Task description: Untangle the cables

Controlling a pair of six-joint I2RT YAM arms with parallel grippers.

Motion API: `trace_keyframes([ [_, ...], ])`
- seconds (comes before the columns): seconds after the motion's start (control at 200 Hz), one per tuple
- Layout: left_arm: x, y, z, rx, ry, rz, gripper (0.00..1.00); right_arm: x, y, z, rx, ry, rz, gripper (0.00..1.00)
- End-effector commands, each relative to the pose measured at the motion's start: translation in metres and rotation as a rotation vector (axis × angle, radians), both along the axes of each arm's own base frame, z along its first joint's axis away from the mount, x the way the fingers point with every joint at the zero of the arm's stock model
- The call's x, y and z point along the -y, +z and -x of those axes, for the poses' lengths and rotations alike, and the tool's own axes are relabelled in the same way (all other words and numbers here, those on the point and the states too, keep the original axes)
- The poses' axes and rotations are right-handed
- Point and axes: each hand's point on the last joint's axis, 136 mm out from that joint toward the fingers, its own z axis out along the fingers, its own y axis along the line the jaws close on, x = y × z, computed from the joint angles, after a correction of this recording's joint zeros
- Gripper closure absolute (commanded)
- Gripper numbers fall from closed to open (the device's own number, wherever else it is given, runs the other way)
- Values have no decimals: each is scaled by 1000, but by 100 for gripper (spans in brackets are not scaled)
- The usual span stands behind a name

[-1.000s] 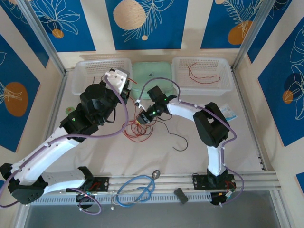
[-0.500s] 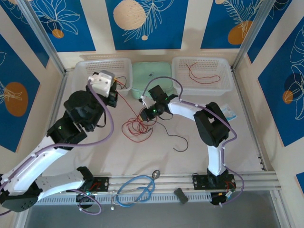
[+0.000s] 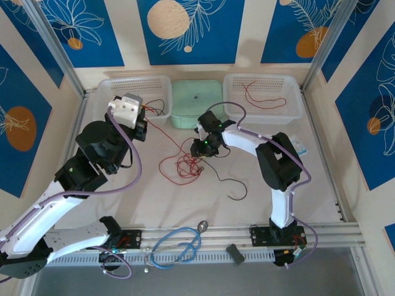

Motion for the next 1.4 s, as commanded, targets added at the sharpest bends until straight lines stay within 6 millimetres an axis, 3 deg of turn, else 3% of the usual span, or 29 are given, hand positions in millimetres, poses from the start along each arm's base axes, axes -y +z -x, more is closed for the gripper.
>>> trace_keyframes([
  [0.0,-4,39,5,82,-5,67,100,24,7,12,-96,-131,19,60],
  [0.155,9,44,2,78,-49,73,100,33,27,12,-119,-227,-86,52],
  [0.355,16,60,2,101,-79,85,100,46,49,15,-104,-312,-129,50],
  [0.59,14,80,10,135,-107,110,100,63,37,20,-145,-405,-89,51],
  [0.745,18,69,8,108,-112,99,100,34,62,31,-8,-228,-135,45],
  [0.885,21,61,4,98,-110,93,100,0,79,60,134,-19,-156,31],
  [1.01,22,64,4,105,-113,98,100,-11,70,67,92,-52,-153,26],
  [1.14,21,68,7,109,-124,106,100,-18,49,52,-49,-176,-120,28],
  [1.271,22,69,9,109,-139,116,100,-41,37,43,-187,-213,-162,32],
  [1.396,22,68,9,109,-139,116,100,-61,33,49,-238,-193,-183,32],
])
